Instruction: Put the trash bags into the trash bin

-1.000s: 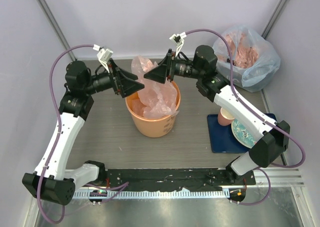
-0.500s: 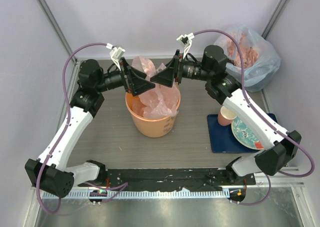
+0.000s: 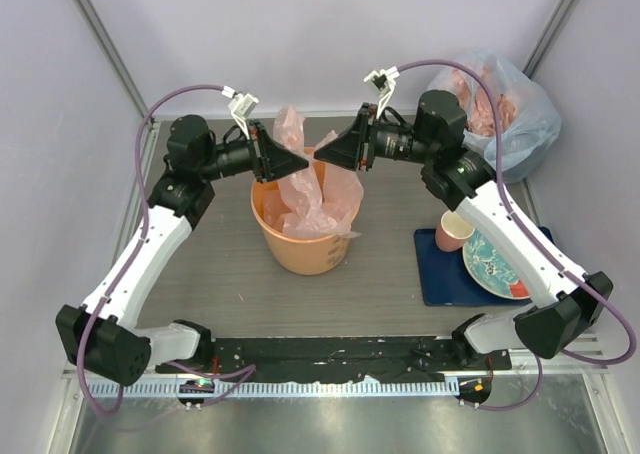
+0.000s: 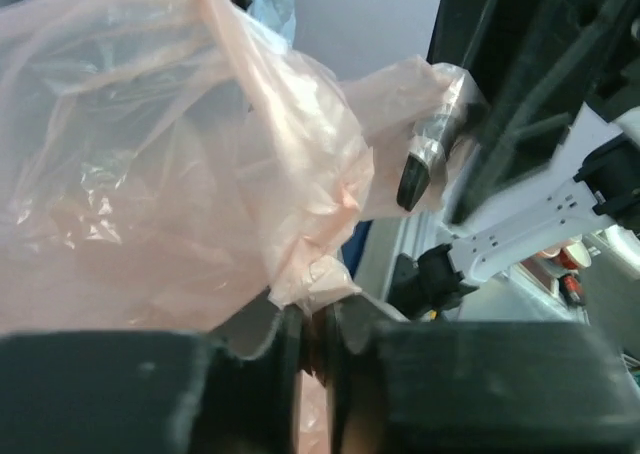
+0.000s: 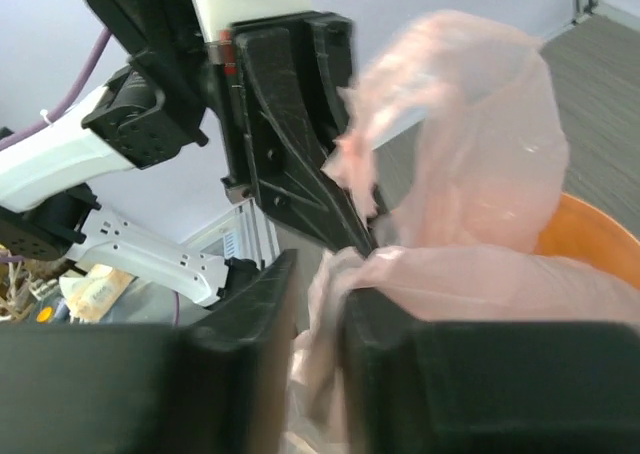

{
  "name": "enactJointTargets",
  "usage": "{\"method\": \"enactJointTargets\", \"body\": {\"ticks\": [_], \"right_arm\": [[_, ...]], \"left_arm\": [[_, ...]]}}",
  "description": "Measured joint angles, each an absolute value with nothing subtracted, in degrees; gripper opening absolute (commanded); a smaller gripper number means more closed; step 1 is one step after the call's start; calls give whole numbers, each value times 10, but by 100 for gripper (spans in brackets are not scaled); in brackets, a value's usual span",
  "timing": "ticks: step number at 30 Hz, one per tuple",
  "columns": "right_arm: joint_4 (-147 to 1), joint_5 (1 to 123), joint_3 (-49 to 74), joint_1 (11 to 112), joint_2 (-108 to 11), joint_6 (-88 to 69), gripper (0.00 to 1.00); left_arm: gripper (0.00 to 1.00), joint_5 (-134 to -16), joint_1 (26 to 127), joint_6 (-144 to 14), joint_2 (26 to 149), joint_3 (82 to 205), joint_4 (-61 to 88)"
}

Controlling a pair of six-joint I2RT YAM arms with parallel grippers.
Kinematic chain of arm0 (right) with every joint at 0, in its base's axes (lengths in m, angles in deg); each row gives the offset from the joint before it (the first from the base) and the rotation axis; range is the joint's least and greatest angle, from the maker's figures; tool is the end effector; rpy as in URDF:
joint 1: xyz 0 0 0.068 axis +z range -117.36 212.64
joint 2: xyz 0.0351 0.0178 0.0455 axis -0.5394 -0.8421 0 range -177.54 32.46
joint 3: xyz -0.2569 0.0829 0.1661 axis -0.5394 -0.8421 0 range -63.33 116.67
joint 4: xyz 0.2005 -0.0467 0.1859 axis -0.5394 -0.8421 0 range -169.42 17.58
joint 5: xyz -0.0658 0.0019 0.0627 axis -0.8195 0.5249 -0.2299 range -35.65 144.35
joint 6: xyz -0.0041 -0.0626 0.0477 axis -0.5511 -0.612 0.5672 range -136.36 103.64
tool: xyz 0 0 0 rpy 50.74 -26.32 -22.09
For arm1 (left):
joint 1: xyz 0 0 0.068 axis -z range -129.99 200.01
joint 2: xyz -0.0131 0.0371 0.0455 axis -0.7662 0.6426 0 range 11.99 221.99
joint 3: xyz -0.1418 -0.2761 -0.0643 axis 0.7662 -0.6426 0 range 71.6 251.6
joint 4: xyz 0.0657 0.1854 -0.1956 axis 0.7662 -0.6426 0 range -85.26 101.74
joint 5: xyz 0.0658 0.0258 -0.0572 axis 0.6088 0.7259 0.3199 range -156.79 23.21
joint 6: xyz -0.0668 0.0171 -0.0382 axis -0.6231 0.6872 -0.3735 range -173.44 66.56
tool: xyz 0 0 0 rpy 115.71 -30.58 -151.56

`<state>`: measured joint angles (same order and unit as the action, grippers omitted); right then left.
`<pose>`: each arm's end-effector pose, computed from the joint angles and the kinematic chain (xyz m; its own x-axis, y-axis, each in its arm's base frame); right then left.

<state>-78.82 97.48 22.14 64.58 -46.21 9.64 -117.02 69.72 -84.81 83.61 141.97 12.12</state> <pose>0.2602 0.2168 0.5084 -0.4182 0.1164 -0.9009 -0.8711 0.2299 0.4341 0.2677 -0.1510 0.4597 -0.5012 -0.1742 -0.8476 0.7945 0.2954 -0.5305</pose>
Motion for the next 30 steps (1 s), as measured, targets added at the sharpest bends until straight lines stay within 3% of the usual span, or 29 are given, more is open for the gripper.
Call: {"method": "enactJointTargets", "body": {"ticks": [1, 5, 11, 19, 30], "right_arm": [[-796, 974, 221, 641, -461, 93, 14], [-834, 969, 213, 625, -449, 79, 1], [-910, 969, 136, 622, -378, 45, 1], [-1008, 963, 84, 622, -327, -15, 1], [-1048, 967, 73, 576, -304, -27, 1]], "left_arm": [[0, -1174, 693, -847, 831, 1420, 111], [0, -1201, 636, -845, 782, 1419, 47], [0, -1284, 494, -766, 694, 1423, -119], [0, -1335, 446, -393, 700, 1456, -519], [2, -1226, 446, -188, 691, 1365, -633]]}}
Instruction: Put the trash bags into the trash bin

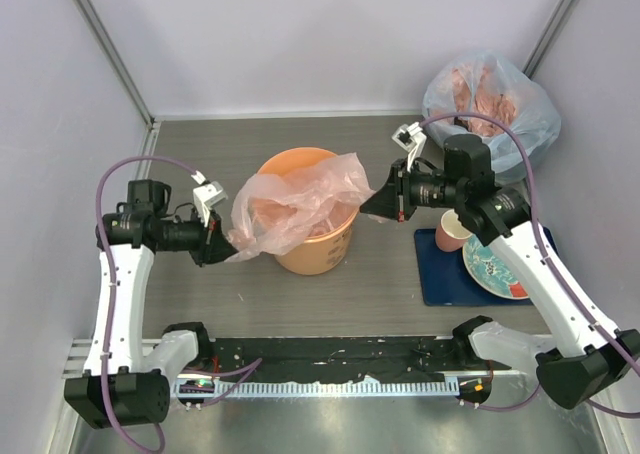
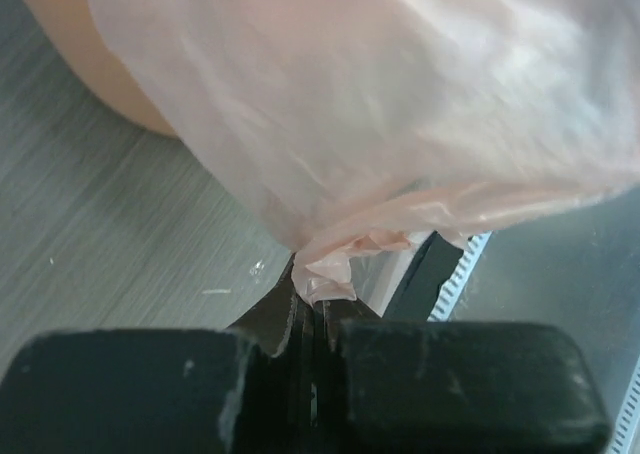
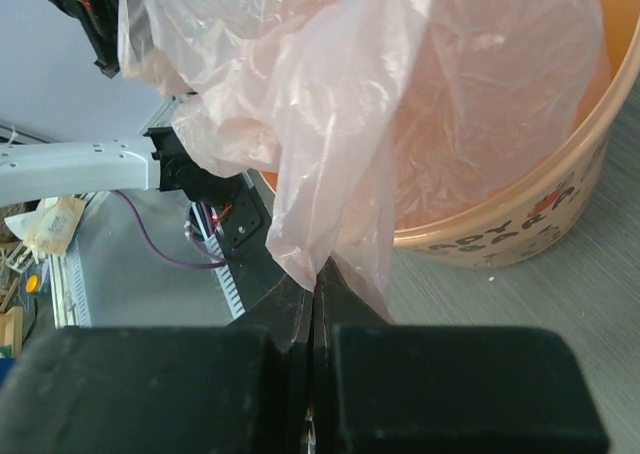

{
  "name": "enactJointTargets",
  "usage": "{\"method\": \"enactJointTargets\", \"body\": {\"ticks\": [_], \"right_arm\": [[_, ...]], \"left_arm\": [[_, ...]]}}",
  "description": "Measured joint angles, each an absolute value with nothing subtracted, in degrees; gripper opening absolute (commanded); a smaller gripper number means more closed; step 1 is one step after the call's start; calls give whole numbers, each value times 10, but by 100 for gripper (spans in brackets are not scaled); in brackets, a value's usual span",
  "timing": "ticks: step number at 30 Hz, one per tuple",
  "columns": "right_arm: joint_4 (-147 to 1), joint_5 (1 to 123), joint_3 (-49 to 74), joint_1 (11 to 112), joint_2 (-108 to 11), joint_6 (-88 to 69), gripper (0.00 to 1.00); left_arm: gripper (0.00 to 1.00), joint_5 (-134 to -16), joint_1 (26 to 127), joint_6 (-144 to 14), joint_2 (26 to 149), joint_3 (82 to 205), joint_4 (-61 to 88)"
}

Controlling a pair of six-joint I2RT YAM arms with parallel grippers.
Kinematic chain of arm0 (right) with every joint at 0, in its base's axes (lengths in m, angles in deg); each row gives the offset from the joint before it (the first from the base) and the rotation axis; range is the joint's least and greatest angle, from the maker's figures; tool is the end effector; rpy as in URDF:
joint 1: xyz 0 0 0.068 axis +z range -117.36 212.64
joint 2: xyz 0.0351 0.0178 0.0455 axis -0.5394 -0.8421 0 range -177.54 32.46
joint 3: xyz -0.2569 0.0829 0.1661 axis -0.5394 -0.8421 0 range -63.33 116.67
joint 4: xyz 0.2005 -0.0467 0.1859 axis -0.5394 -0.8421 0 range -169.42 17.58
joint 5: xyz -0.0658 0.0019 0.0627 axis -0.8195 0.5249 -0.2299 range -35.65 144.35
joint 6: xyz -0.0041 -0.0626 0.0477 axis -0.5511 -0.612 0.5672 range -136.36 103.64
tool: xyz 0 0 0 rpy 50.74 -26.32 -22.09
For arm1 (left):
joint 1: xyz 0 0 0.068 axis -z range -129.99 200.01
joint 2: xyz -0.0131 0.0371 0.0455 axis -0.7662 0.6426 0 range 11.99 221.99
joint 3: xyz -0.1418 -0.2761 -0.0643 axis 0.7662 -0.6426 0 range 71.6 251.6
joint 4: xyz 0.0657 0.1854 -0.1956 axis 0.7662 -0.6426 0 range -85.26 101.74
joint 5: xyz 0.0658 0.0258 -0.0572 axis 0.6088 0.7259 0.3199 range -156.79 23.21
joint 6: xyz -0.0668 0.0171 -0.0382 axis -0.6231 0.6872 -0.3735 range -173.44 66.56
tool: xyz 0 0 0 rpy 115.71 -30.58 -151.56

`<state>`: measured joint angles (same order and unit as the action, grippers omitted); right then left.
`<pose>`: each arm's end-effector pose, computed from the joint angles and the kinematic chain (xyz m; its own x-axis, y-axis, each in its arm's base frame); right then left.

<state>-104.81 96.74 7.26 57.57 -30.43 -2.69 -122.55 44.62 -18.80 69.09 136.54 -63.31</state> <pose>0.2012 0.1439 0.4318 -0.5729 -0.0737 -0.8163 -0.7527 0.4415 0.4884 0.1513 -0.0418 0.3651 -0.6040 0.2641 -0.7519 0.7405 0.5348 -0.4069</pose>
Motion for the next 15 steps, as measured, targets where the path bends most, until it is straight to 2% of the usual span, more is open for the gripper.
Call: {"method": "enactJointTargets", "body": {"ticks": [2, 5, 6, 8, 9, 10, 12, 13, 15], "right_arm": [[-1048, 971, 66, 572, -305, -26, 1], [-1050, 976, 65, 565, -315, -25, 1], [-1051, 978, 65, 562, -320, -24, 1], [-1051, 980, 74, 557, -335, -23, 5], [-1051, 980, 82, 556, -343, -23, 9], [-1051, 980, 92, 555, -352, -23, 23], [-1051, 980, 108, 554, -362, -22, 39], [-1051, 979, 116, 553, -364, -24, 50], [-1051, 977, 130, 553, -365, -24, 57]], "left_arm": [[3, -1203, 446, -186, 694, 1341, -626], [16, -1178, 447, -191, 718, 1309, -604], [28, -1172, 447, -195, 731, 1306, -599], [42, -1173, 447, -188, 755, 1310, -601], [52, -1176, 447, -179, 764, 1317, -609], [57, -1183, 445, -169, 767, 1328, -617], [68, -1197, 441, -152, 758, 1356, -630], [70, -1203, 439, -150, 750, 1370, -632], [73, -1212, 434, -149, 724, 1402, -636]]}}
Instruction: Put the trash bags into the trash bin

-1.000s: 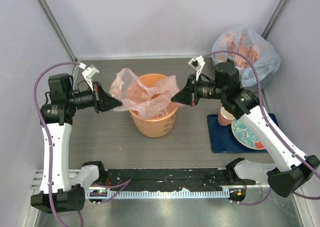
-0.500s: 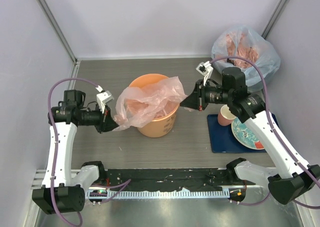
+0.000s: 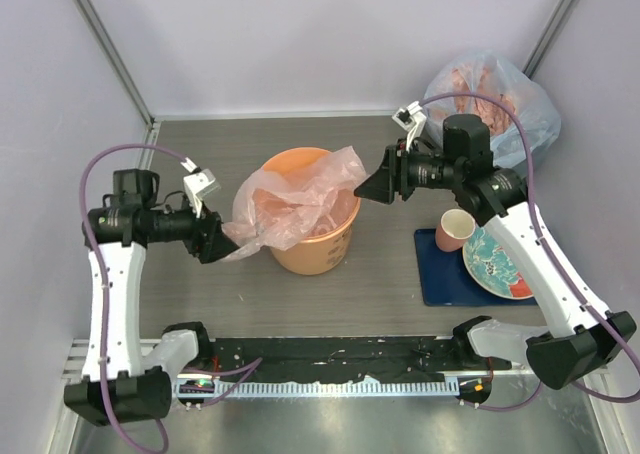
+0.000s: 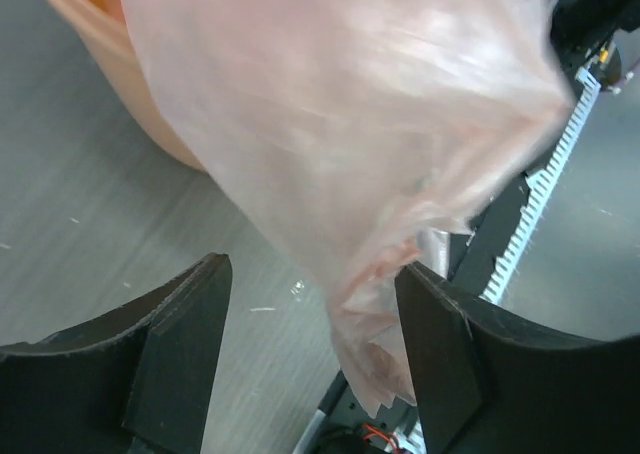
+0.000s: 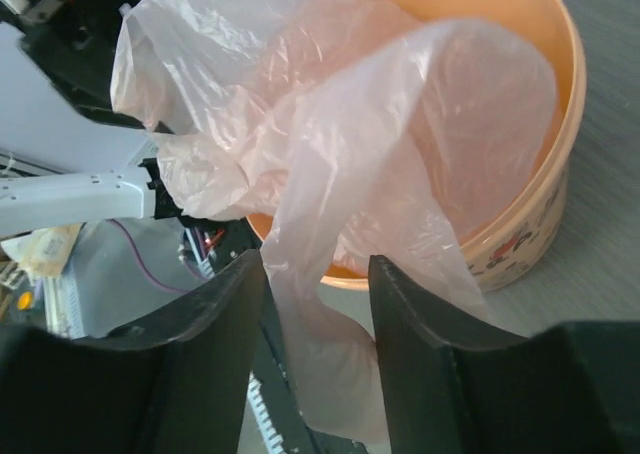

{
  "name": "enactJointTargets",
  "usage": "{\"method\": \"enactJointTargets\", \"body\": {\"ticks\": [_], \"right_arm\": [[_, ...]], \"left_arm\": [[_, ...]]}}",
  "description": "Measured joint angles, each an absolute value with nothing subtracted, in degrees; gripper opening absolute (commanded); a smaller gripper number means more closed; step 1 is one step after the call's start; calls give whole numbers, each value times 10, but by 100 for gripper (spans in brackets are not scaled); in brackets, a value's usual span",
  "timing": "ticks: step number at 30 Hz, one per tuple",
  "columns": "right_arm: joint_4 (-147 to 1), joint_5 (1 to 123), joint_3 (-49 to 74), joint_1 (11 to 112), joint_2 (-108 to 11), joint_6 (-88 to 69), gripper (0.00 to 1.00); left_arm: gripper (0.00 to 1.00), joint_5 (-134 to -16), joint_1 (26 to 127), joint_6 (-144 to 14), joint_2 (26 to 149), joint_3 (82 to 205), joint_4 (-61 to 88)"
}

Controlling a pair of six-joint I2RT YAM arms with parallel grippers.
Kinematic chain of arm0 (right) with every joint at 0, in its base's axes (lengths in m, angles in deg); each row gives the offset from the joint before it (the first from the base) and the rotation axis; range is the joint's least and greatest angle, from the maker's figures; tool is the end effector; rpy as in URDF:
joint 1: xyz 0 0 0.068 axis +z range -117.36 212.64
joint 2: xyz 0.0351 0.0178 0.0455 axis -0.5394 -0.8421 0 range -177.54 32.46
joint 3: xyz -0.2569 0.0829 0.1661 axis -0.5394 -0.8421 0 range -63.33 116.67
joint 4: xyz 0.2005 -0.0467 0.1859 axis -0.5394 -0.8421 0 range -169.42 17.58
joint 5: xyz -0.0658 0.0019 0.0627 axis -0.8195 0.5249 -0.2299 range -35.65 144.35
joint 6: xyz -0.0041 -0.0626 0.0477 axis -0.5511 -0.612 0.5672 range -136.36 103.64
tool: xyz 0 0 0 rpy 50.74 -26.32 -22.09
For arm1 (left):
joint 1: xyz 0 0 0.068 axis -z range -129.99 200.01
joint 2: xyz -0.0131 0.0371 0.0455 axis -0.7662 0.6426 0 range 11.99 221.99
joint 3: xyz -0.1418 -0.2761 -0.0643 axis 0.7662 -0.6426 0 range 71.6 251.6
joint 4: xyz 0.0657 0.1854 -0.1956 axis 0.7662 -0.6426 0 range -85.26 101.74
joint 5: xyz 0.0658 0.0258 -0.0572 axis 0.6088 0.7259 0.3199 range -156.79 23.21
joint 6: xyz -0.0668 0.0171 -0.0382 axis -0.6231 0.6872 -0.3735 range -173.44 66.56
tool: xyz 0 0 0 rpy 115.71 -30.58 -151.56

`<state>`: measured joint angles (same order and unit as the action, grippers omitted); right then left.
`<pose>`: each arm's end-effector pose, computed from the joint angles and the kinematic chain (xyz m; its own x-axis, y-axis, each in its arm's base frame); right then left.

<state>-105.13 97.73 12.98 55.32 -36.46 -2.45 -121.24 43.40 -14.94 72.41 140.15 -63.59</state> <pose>0.2331 0.1479 0.4428 -0.5881 -0.0563 -0.8068 -0.7332 0.4582 0.5024 0.1673 -0.0359 0.3745 -0.5634 0.2990 -0.7702 0.7628 0.5465 -0.3458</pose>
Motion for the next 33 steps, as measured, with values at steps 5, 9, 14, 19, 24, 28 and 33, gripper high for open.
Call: {"method": "enactJointTargets", "body": {"ticks": [5, 9, 14, 19, 24, 28, 33], "right_arm": [[-1060, 948, 170, 553, -365, -43, 67], [-1074, 904, 193, 553, -365, -75, 73], [-1082, 868, 213, 554, -378, -116, 79], [-1084, 835, 231, 571, -405, -177, 80], [-1091, 812, 236, 615, -426, -245, 79], [-1103, 799, 247, 629, -449, -293, 56], [-1114, 778, 264, 629, -475, -327, 18]], "left_arm": [[83, -1232, 422, -176, 677, 1478, -646], [100, -1244, 416, -208, 678, 1523, -645], [100, -1227, 413, -260, 685, 1544, -612], [100, -1195, 413, -297, 696, 1551, -575], [100, -1159, 413, -350, 696, 1558, -520], [100, -1130, 413, -360, 707, 1572, -495], [98, -1131, 415, -369, 721, 1582, -457]]}}
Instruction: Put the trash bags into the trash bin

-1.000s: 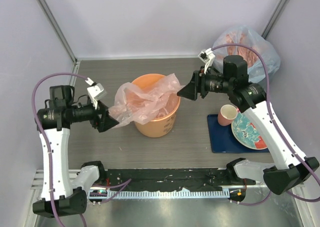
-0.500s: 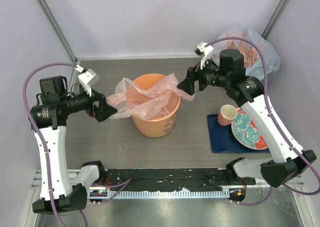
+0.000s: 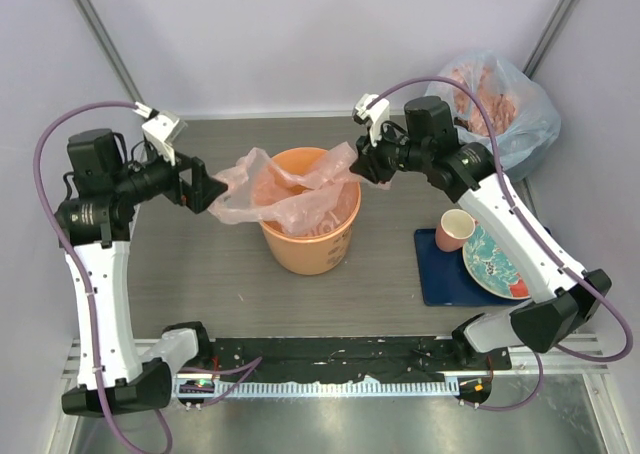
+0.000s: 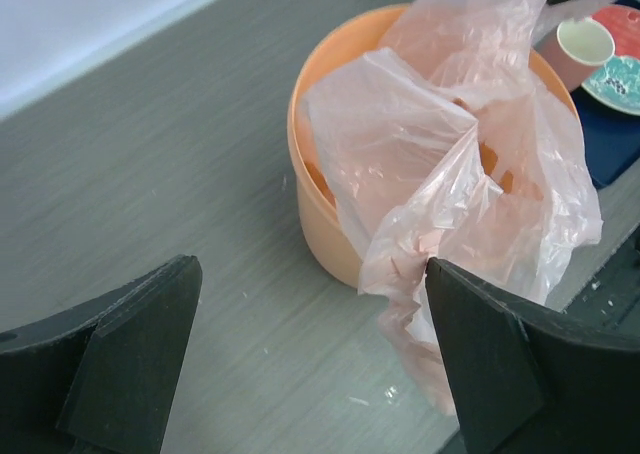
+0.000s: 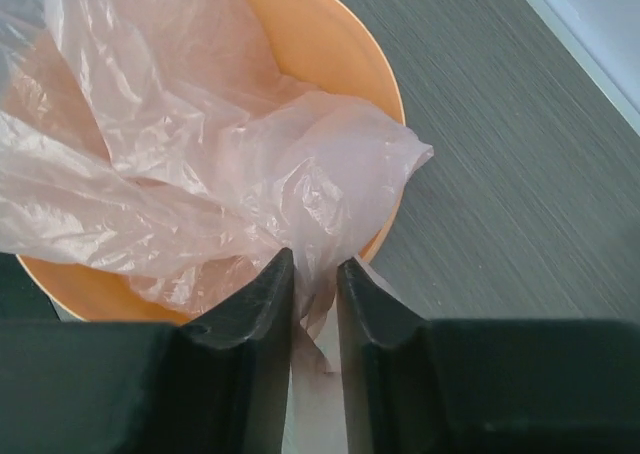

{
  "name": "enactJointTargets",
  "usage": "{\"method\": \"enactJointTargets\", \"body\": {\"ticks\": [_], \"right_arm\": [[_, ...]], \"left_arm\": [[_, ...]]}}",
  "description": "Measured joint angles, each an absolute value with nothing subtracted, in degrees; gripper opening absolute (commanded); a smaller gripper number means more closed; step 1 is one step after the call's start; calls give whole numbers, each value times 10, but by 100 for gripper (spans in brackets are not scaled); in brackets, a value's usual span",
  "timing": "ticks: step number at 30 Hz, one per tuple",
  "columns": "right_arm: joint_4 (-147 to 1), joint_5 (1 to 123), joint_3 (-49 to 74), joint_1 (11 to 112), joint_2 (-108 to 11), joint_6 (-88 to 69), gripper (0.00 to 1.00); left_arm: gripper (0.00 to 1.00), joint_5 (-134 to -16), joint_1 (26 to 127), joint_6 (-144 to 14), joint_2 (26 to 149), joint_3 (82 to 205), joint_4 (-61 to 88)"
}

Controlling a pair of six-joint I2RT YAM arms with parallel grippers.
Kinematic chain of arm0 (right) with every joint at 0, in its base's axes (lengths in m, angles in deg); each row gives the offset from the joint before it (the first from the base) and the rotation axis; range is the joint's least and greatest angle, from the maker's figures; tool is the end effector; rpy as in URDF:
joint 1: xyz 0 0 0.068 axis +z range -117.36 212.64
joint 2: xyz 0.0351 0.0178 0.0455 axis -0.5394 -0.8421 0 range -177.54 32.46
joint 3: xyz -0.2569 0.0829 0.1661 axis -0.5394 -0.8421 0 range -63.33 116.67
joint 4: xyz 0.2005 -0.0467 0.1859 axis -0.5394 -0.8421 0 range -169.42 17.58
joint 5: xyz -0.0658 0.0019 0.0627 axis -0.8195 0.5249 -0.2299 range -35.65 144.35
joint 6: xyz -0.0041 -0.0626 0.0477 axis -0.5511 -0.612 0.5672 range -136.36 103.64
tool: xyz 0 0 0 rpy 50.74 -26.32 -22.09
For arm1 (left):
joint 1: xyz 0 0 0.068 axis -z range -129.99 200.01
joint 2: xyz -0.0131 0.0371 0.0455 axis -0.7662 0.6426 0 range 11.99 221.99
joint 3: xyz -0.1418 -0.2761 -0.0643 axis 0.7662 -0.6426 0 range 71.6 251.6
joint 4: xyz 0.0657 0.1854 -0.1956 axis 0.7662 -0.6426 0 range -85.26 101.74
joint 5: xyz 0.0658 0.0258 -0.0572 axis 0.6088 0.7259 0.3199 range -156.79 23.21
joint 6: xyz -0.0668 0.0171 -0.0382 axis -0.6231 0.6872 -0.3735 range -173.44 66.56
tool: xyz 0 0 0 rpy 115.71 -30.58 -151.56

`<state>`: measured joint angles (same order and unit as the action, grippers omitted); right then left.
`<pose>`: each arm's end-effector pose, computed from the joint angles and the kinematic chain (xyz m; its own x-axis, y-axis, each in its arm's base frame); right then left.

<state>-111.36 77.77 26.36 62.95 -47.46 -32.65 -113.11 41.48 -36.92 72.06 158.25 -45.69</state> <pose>0.2735 0.1912 0.4555 -0.1899 -0.4091 -0.8925 -0.8501 0.5232 -0.0589 0.1820 -0.0221 0.4906 -0.3407 0.1474 -0.9285 0.6347 0.7647 -0.1115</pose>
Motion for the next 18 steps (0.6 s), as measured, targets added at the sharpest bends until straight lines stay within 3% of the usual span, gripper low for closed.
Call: {"method": "enactJointTargets", "body": {"ticks": [3, 8, 18], "right_arm": [[-1113, 770, 276, 629, -485, -336, 8], [-1113, 765, 301, 629, -496, -345, 1], [-1115, 765, 349, 629, -529, -360, 1]], "left_arm": [[96, -1129, 431, -378, 748, 1615, -434], [100, -1127, 463, -390, 827, 1686, -404], [100, -1111, 584, -375, 862, 1703, -401]]}}
